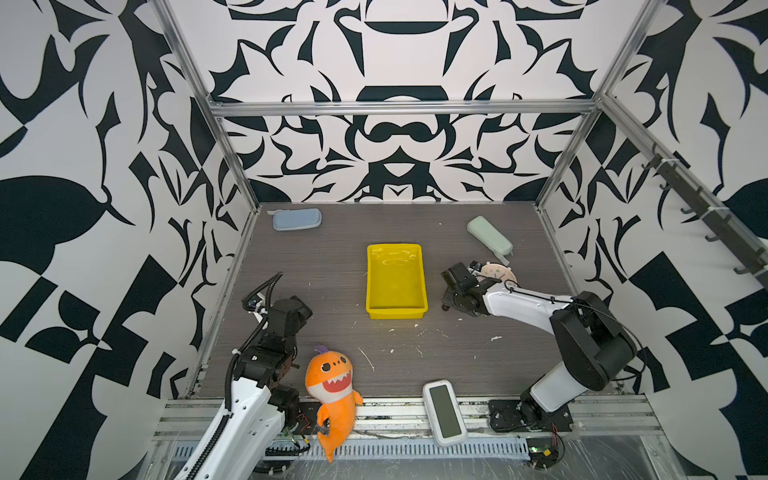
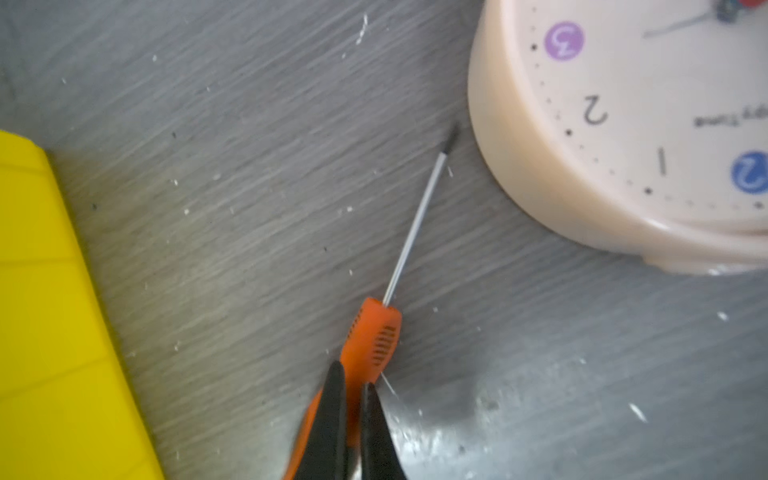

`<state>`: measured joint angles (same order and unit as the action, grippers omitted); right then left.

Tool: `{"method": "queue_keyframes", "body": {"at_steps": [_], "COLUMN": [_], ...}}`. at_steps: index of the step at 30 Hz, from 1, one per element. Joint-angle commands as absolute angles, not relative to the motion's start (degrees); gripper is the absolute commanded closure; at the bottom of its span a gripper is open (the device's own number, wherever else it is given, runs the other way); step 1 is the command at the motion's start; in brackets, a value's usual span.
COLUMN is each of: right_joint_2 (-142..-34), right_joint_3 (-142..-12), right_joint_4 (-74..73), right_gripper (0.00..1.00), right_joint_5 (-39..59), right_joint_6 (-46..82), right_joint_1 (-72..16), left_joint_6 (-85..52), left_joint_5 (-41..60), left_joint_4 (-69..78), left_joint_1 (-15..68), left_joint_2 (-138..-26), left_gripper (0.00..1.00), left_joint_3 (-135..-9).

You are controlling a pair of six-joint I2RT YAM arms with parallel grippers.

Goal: Put the screwdriver in the bin
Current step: 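Lower the right gripper over the screwdriver handle and align with it, then close the right gripper on the orange screwdriver handle and lift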

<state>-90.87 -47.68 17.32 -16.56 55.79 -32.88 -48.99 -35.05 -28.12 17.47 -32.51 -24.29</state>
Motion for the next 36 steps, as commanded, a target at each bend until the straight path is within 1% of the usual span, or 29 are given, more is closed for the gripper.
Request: {"method": "queue_keyframes", "body": {"at_steps": [1, 6, 10, 15, 16, 17, 18, 20, 24, 30, 36], "right_joint_2": [-87.6, -84.0, -83.1, -83.5, -83.5, -83.4, -83.3, -83.2, -83.7, -89.1, -95.8], "right_joint_3": [-47.7, -51.2, -54.3, -55.2, -55.0, -54.7, -54.4, -53.4, -51.0, -51.3, -53.5], "right_joint_4": [21.5, 24.2, 25.2, 26.5, 27.3, 28.5, 29.3, 30.4, 27.9, 23.1, 23.7], "right_gripper": [1.00, 1.00, 1.00, 0.99, 0.90, 0.77, 0.66, 0.56, 0.46, 0.46, 0.46], "right_joint_5": [-20.3, -24.6, -27.6, -27.5, -27.5, -27.3, -26.8, -26.4, -26.0, -21.6, -20.5], "right_joint_6": [53.7, 52.2, 51.3, 52.0, 52.5, 53.1, 53.6, 53.9, 54.6, 56.2, 61.1], "right_joint_1": [-34.5, -37.6, -40.3, -41.2, -41.2, -41.2, -41.2, -41.2, -41.1, -38.7, -38.0], "left_joint_6": [-48.8, -48.9, -48.7, -48.6, -48.6, -48.6, -48.7, -48.7, -48.7, -48.5, -48.5], "left_joint_5": [-35.0, -34.9, -34.9, -34.8, -34.8, -34.8, -34.8, -34.7, -34.6, -34.5, -34.8], "left_joint_4": [-27.9, -28.1, -27.9, -27.7, -27.8, -27.9, -28.1, -28.0, -28.0, -27.8, -27.6], "left_joint_1": [17.3, 17.2, 17.2, 17.3, 17.2, 17.2, 17.3, 17.2, 17.3, 17.3, 17.2], "left_joint_2": [-31.8, -31.4, -31.1, -31.1, -31.2, -31.2, -31.3, -31.1, -30.9, -31.0, -31.4], "left_gripper": [0.00, 0.00, 0.00, 0.00, 0.00, 0.00, 0.00, 0.00, 0.00, 0.00, 0.00], "left_joint_3": [-23.6, -23.5, -23.3, -23.2, -23.3, -23.4, -23.4, -23.4, -23.4, -23.1, -23.4]}}
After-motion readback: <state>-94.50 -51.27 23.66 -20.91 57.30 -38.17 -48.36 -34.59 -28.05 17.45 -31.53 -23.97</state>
